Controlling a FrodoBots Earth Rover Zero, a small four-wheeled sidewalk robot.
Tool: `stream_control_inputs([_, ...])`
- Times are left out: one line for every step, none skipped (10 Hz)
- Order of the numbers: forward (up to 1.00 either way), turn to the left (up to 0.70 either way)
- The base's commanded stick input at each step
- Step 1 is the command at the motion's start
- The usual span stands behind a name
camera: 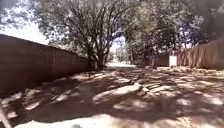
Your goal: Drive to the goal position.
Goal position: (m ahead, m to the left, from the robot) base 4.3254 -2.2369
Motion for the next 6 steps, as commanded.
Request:
stream_control_inputs([0.70, 0.00])
stream_control_inputs([0.70, 0.00])
stream_control_inputs([0.70, 0.00])
stream_control_inputs([0.70, 0.00])
stream_control_inputs([0.70, 0.00])
stream_control_inputs([0.70, 0.00])
